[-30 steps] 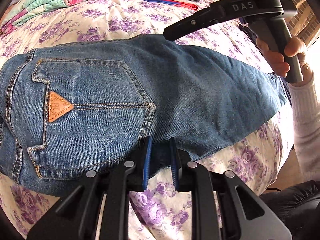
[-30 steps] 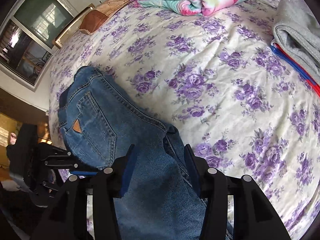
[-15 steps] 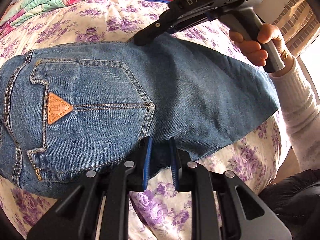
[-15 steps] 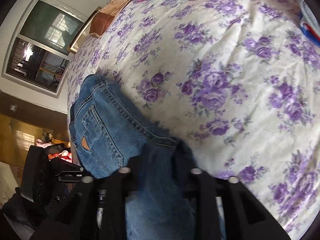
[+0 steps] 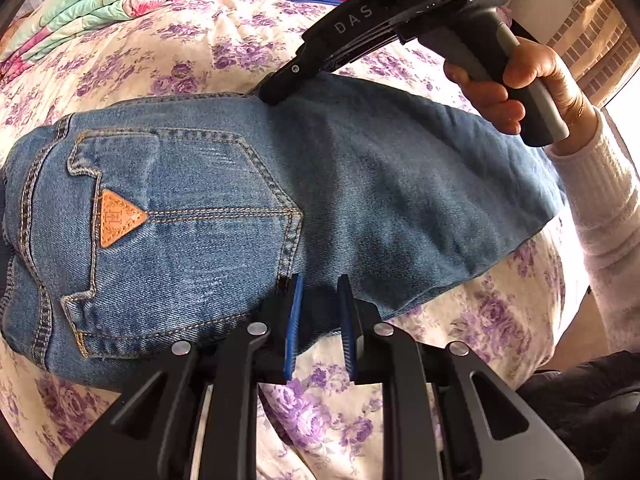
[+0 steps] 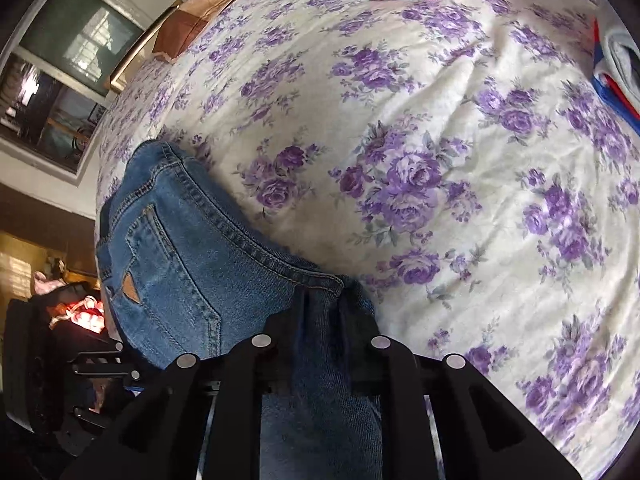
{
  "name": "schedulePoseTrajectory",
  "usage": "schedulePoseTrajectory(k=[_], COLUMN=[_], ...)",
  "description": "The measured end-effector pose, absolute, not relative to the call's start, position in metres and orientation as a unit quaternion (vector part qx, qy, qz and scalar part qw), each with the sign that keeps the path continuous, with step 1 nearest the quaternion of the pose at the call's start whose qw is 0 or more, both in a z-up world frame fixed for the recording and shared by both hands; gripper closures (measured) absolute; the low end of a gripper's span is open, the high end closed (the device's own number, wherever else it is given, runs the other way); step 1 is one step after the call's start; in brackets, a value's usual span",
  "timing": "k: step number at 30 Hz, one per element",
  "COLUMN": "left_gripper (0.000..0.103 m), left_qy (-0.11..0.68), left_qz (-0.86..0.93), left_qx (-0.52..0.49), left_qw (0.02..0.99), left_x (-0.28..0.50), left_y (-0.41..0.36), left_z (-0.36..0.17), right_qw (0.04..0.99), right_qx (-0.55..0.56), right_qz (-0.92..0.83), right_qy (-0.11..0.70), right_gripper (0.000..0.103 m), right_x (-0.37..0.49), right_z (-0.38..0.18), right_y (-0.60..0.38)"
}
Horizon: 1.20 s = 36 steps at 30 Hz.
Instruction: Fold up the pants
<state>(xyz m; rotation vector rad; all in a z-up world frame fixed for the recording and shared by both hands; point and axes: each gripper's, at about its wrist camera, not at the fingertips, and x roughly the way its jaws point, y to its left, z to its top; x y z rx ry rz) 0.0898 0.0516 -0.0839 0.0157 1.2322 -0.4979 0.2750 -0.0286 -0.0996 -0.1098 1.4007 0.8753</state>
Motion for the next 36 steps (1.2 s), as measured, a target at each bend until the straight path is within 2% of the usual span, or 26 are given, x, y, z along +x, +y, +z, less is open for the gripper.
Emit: schedulePoseTrajectory(k=[1, 3, 4, 6, 7, 8, 10, 11, 12, 13, 19, 26, 30, 36], left_gripper=[0.087, 0.087, 0.085, 0.066, 0.066, 0.067, 0.082, 0.096, 0.099, 0.100, 0.102, 0.102, 0.101, 0.101], left_qy=[0.566, 0.537, 0.520, 0.510, 0.516, 0.528, 0.559, 0.578, 0.593, 0.603, 0.605, 0.597, 0.598, 0.594], left_qz=[-0.246, -0.258, -0.253, -0.241, -0.235, -0.233, -0.231, -0.224, -0.217, -0.215, -0.237, -0.237, -0.259, -0.269], left_qx=[0.002, 0.009, 0.016, 0.005, -0.005, -0.013, -0.021, -0.020, -0.023, -0.032, -0.078, -0.045, -0.046, -0.034], left_qw=[0.787, 0.803, 0.816, 0.826, 0.823, 0.817, 0.796, 0.784, 0.775, 0.768, 0.756, 0.765, 0.757, 0.757], left_x=[0.091, 0.093, 0.098, 0.117, 0.132, 0.149, 0.180, 0.193, 0.202, 0.210, 0.212, 0.210, 0.210, 0.211], left_y=[0.051, 0.046, 0.042, 0.035, 0.030, 0.023, 0.012, 0.006, 0.003, 0.004, 0.019, 0.013, 0.019, 0.017], left_z=[-0.073, -0.045, -0.032, -0.023, -0.027, -0.034, -0.059, -0.075, -0.090, -0.102, -0.108, -0.106, -0.108, -0.108], right_qw=[0.687, 0.730, 0.753, 0.788, 0.803, 0.818, 0.842, 0.848, 0.850, 0.851, 0.844, 0.826, 0.788, 0.811], right_qx=[-0.052, -0.066, -0.071, -0.070, -0.070, -0.075, -0.088, -0.092, -0.092, -0.085, -0.023, -0.027, -0.017, 0.037], right_qz=[0.375, 0.347, 0.332, 0.301, 0.282, 0.259, 0.211, 0.196, 0.186, 0.184, 0.234, 0.253, 0.240, 0.227], right_qy=[0.620, 0.586, 0.563, 0.533, 0.520, 0.508, 0.488, 0.484, 0.484, 0.485, 0.482, 0.503, 0.567, 0.538], right_gripper=[0.059, 0.041, 0.040, 0.040, 0.040, 0.040, 0.045, 0.061, 0.073, 0.078, 0.078, 0.079, 0.079, 0.080], right_x=[0.273, 0.267, 0.263, 0.252, 0.242, 0.231, 0.202, 0.186, 0.170, 0.152, 0.082, 0.088, 0.087, 0.079], right_z=[-0.090, -0.061, -0.044, -0.017, -0.007, 0.000, 0.003, 0.001, -0.002, -0.004, -0.016, -0.050, -0.101, -0.100], right_y=[-0.033, -0.044, -0.053, -0.075, -0.087, -0.099, -0.123, -0.132, -0.143, -0.151, -0.153, -0.090, -0.079, -0.086])
